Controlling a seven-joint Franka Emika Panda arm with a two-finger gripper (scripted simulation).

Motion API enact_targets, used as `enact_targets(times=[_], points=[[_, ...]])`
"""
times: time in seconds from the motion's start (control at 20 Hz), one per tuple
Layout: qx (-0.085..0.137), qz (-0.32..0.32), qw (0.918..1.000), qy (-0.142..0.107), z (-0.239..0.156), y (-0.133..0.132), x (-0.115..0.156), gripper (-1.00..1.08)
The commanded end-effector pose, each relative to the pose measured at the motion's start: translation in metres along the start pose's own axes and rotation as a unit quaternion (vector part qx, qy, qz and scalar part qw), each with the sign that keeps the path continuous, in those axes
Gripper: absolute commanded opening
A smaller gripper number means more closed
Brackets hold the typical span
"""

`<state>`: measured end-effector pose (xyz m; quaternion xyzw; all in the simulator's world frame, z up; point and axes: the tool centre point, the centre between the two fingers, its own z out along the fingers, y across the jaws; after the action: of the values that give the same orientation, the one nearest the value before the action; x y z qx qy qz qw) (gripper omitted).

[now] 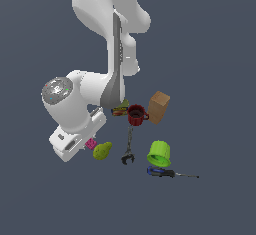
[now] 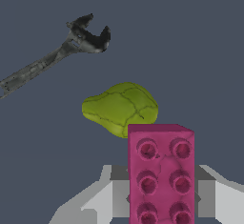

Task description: Pick up a designated object from a clutter of objects.

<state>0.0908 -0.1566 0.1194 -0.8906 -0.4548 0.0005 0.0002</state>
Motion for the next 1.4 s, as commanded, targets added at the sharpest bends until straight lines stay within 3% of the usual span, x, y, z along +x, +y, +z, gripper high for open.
enact_targets(times=[0.0, 0.75, 1.35], points=[[0.0, 0.0, 1.0, 0.0, -0.029, -0.003, 0.011, -1.0], [-0.001, 0.0, 1.0, 0.0, -0.187, -0.016, 0.072, -1.0], [0.0, 0.0, 1.0, 0.0, -0.236, -0.018, 0.093, -1.0]])
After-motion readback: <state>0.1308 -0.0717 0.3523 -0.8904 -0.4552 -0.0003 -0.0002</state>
